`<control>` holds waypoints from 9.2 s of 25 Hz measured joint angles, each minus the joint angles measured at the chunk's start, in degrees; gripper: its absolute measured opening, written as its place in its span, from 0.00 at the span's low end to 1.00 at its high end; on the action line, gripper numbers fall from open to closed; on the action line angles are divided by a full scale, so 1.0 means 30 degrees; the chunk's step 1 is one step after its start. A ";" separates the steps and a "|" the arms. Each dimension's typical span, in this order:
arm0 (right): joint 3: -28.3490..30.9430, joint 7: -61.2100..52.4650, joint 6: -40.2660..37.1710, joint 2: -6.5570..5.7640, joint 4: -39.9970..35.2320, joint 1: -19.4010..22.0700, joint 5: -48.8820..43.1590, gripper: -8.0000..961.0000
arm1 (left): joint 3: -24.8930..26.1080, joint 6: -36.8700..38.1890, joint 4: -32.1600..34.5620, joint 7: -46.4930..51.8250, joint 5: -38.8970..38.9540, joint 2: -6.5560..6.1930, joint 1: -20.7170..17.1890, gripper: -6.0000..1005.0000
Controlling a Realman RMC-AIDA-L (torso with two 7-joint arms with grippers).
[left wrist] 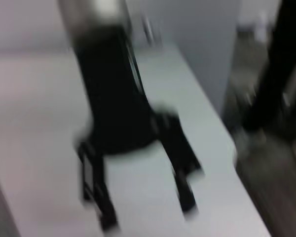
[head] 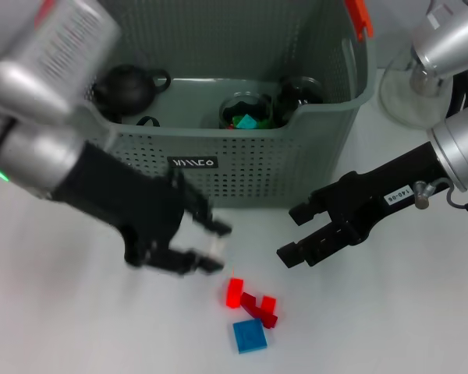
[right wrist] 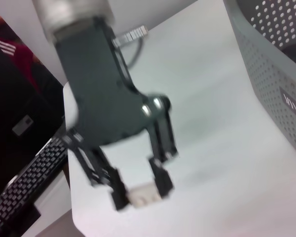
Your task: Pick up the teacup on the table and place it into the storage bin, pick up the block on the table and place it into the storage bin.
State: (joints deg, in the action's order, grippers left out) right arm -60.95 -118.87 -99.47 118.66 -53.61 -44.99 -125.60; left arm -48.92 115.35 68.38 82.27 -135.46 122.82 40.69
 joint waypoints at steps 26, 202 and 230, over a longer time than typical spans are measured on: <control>-0.0131 0.0937 -0.0967 -0.0175 0.0234 0.0232 -0.0647 0.98 | 0.1089 -1.7825 -0.7271 0.8655 0.5402 -0.2437 0.3601 0.46; -0.0103 0.1510 0.0374 -0.0118 0.1493 0.0350 -0.1025 0.98 | -0.8814 -1.2321 -0.6595 0.0874 -0.0237 0.0447 -0.0509 0.47; -0.0101 0.1427 -0.0437 -0.0382 0.1548 0.0435 -0.1057 0.98 | 0.3316 -0.6002 -0.2312 0.6427 0.4627 -0.1377 0.1859 0.47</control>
State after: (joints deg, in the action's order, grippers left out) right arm -61.25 -114.59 -100.78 117.51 -48.97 -43.69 -128.77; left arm -38.97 97.35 61.45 101.55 -121.58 118.69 46.27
